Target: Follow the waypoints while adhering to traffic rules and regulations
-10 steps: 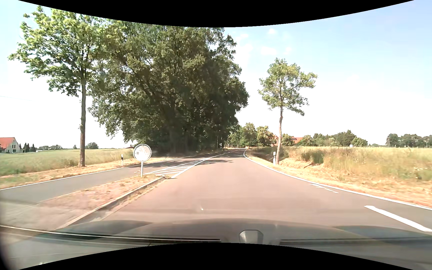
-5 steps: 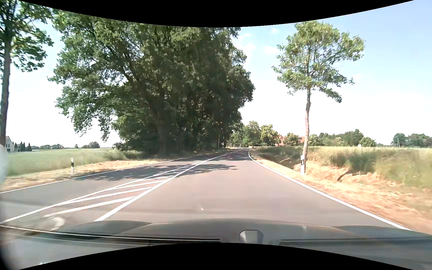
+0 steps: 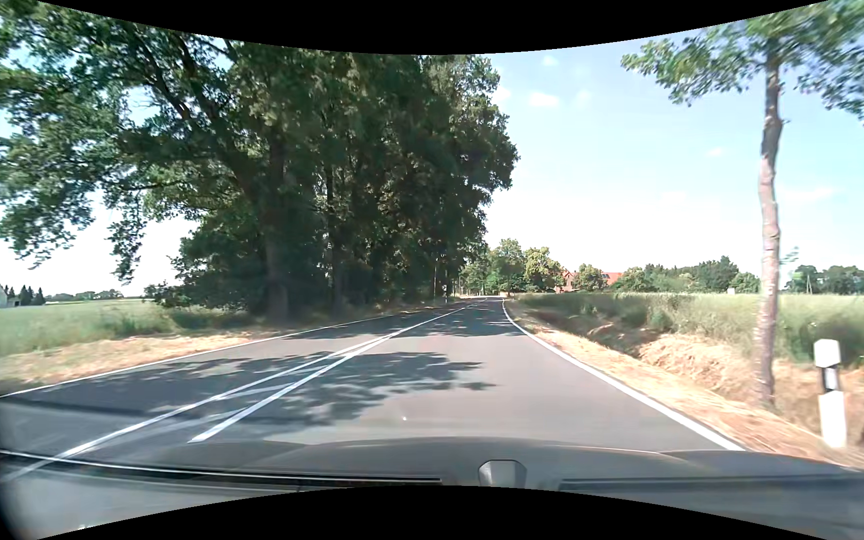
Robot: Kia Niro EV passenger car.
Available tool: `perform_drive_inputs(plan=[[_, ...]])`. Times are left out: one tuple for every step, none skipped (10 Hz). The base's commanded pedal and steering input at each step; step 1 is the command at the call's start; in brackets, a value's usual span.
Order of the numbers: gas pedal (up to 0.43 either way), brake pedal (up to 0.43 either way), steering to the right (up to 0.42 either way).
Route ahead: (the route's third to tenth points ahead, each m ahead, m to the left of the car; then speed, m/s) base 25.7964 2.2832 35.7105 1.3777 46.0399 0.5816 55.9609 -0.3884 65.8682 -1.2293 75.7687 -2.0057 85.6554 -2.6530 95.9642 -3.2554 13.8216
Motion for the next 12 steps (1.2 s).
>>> perform_drive_inputs(plan=[[0.461,0.006,0.009],[0.461,0.006,0.012],[0.461,0.006,0.015],[0.461,0.006,0.019],[0.461,0.006,0.019],[0.461,0.006,0.019],[0.461,0.006,0.020],[0.461,0.006,0.020],[0.449,0.006,0.019],[0.449,0.006,0.019],[0.449,0.006,0.019],[0.449,0.006,0.019]])
